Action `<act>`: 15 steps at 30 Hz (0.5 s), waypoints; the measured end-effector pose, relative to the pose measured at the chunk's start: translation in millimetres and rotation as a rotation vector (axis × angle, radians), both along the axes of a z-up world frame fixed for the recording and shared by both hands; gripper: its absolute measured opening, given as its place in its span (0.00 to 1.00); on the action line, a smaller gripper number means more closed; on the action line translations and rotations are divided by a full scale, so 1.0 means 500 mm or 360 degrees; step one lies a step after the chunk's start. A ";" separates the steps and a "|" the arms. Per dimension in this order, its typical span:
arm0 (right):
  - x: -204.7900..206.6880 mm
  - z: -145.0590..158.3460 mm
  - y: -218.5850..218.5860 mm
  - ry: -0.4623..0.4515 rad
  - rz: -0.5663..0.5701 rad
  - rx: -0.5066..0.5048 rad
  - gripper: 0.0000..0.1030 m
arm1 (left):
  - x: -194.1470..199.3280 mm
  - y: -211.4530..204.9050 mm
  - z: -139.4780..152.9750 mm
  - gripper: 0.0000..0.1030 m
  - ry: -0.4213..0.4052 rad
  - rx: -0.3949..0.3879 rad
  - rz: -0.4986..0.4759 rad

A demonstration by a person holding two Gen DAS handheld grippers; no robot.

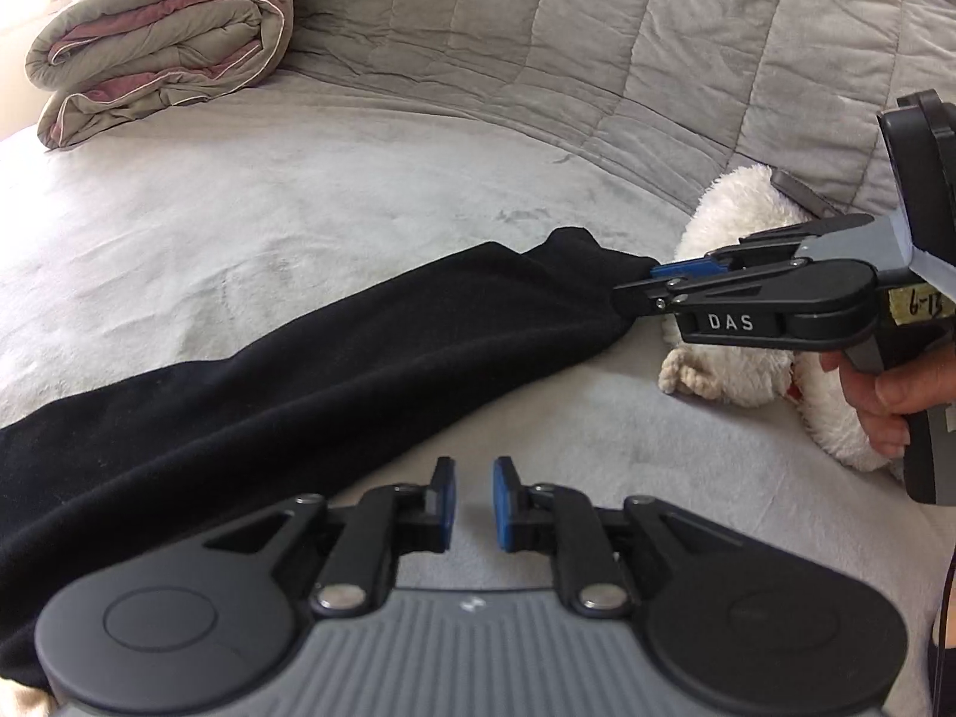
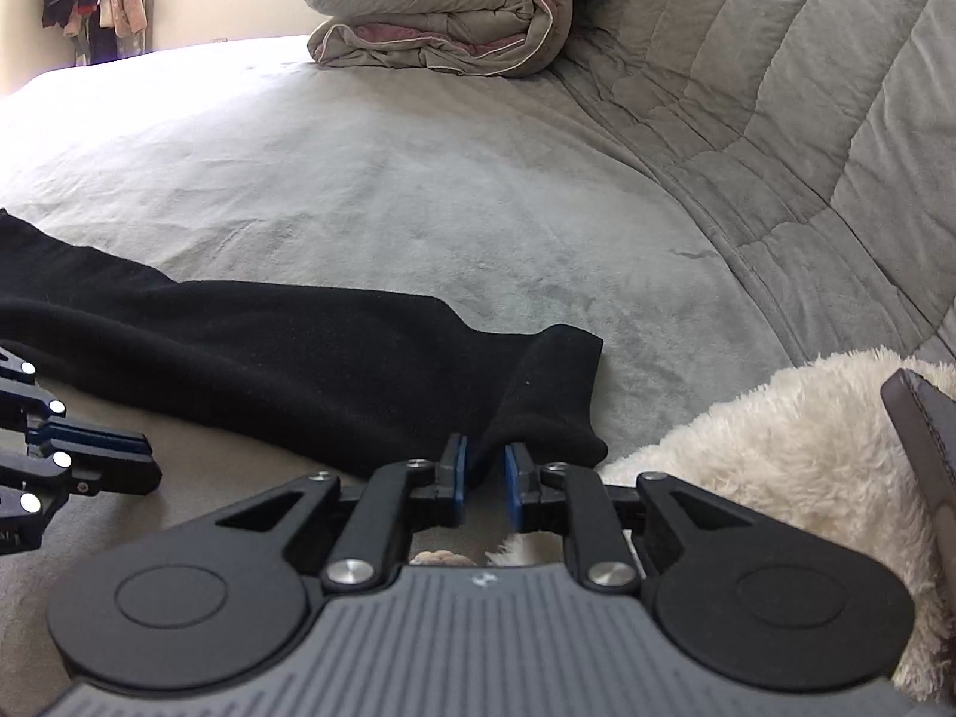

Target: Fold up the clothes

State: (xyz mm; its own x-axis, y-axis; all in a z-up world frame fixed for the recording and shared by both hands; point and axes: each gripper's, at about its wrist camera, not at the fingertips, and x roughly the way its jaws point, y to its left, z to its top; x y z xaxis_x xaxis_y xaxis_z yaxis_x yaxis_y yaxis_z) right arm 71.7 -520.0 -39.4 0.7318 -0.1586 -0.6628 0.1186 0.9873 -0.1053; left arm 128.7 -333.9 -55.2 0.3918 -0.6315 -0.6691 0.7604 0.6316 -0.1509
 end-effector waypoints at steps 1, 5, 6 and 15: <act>-0.004 0.007 -0.008 -0.0042 -0.0014 0.0032 0.47 | -0.001 0.003 0.005 0.29 -0.0022 -0.0021 0.0018; 0.008 0.010 -0.030 -0.0249 -0.0103 0.0126 0.51 | 0.001 0.003 0.001 0.34 -0.0111 -0.0063 0.0043; 0.014 0.007 -0.034 -0.0300 -0.0126 0.0136 0.51 | 0.001 -0.002 -0.005 0.34 -0.0138 -0.0046 0.0041; 0.094 -0.023 -0.049 -0.0329 -0.0313 0.0116 0.51 | -0.021 -0.043 -0.041 0.34 -0.0487 0.0152 0.0047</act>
State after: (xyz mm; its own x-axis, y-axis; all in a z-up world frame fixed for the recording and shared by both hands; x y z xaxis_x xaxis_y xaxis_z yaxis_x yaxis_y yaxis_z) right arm 118.7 -544.4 -50.7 0.8125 -0.2682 -0.5176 0.3201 0.9473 0.0117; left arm 118.2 -355.4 -75.7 0.6014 -0.5567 -0.5731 0.7423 0.6545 0.1432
